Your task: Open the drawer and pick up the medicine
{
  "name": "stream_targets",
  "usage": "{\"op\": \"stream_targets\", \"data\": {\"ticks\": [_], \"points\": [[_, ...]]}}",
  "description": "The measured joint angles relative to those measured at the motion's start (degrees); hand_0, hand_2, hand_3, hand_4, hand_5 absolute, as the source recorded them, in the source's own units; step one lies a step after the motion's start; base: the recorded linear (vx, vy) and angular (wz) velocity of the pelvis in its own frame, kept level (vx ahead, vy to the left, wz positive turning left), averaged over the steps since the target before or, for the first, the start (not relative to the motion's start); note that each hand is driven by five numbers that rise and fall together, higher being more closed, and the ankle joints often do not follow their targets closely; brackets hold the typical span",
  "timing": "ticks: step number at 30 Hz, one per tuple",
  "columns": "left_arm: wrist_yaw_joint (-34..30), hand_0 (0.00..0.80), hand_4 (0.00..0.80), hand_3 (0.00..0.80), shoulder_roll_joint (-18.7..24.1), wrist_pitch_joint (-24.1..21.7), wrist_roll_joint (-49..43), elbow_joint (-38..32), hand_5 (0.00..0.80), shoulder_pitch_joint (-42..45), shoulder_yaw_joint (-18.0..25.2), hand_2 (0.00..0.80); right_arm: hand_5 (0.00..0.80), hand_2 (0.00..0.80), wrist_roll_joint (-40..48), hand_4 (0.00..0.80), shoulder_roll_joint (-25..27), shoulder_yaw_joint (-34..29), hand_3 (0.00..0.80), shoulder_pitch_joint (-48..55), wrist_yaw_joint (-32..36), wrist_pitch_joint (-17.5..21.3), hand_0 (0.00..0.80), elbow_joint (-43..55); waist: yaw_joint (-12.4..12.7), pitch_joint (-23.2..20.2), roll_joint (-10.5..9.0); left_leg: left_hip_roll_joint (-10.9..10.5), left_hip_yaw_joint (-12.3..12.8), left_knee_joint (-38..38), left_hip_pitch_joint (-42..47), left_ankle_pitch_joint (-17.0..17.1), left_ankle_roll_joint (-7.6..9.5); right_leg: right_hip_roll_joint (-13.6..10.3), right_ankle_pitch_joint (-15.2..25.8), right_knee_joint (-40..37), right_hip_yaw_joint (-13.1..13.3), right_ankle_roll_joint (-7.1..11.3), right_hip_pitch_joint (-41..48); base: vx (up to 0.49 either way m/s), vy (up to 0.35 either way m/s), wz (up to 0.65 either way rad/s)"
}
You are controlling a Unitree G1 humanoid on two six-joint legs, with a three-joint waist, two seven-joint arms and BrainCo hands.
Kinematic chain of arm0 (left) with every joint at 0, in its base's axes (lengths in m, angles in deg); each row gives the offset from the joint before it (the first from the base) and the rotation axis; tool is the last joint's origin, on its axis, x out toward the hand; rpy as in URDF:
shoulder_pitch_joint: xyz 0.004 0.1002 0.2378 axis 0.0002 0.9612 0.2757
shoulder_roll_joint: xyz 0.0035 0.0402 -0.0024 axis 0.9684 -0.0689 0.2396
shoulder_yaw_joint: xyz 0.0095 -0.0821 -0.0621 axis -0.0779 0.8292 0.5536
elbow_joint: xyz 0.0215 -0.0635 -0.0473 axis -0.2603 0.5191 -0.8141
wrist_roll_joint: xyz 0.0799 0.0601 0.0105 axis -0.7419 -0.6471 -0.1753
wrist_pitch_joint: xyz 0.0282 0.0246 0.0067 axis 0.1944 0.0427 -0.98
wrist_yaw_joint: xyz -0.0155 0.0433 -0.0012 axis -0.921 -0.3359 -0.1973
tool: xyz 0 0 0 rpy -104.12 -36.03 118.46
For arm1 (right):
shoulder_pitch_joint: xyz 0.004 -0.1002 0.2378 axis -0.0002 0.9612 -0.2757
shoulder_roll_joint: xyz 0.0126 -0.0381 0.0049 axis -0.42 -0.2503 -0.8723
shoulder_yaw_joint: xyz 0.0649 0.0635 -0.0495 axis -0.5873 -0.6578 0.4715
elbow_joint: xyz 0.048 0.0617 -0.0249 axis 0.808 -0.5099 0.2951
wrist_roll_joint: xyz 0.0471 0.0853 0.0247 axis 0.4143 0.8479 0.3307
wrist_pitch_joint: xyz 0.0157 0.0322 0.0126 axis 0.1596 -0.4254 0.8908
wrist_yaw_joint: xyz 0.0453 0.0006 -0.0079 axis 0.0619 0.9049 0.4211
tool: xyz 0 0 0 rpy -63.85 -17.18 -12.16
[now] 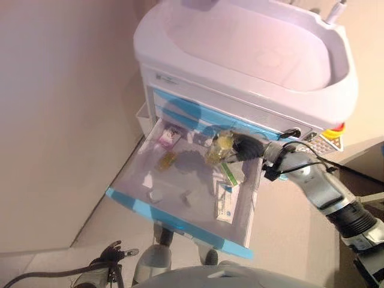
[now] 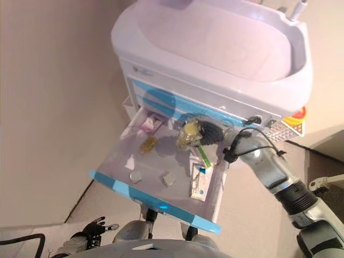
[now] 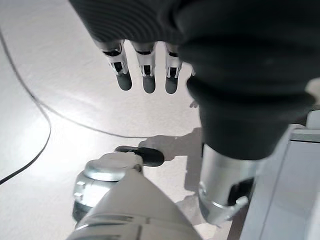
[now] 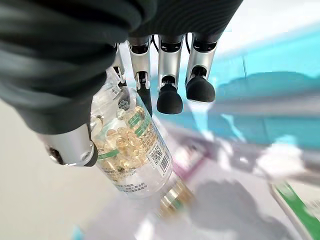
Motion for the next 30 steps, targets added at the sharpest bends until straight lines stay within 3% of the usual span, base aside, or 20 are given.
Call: {"op": "stream_targets", "data": {"ticks": [8,15,23,30], "points": [[-0.9,0.000,0.000,0.000,-1.4,0.1,-0.1,0.8,0.000,0.3,-0.1,0.000,0.800,0.800,12.6,0.800,7.2,-12.2,0.800,-4.0,0.8,-2.0,0.800,-3.2,-2.3,-1.3,0.73,-0.1,0.9,0.0,1.0,-0.2,0.25,-0.1,0.0,-0.2,0.7,0.01,0.7,0.036,0.020,-0.06],[-1.0,0.000,0.000,0.000,-1.4,0.3,-1.2,2.2,0.000,1.3,-0.2,0.000,0.800,0.800,15.0,0.800,9.8,-12.6,0.800,-13.6,-1.4,-4.9,0.800,-16.5,-1.6,-2.3,0.34,-0.2,0.5,0.0,2.3,-0.4,0.31,-0.1,0.0,-1.2,0.3,0.00,2.7,0.044,0.006,0.03],[-1.3,0.000,0.000,0.000,-1.0,2.6,-1.2,2.1,0.000,2.0,-0.8,0.000,0.800,0.800,15.0,0.800,16.3,-2.7,0.800,-32.0,-5.4,-9.1,0.800,-39.8,1.4,-2.3,0.24,-0.5,-1.4,0.0,2.6,-0.2,0.29,0.0,0.1,-2.7,-1.6,0.04,4.7,0.043,0.023,0.12],[-1.7,0.000,0.000,0.000,-0.7,2.8,-1.1,1.7,0.000,2.3,-1.7,0.000,0.800,0.800,13.9,0.800,16.1,6.5,0.800,-40.8,-5.4,-12.1,0.800,-51.3,4.8,-2.2,-0.10,-0.9,-3.9,0.0,2.9,0.0,0.02,0.1,0.1,-3.9,-4.3,0.01,6.6,0.040,0.031,0.19]]}}
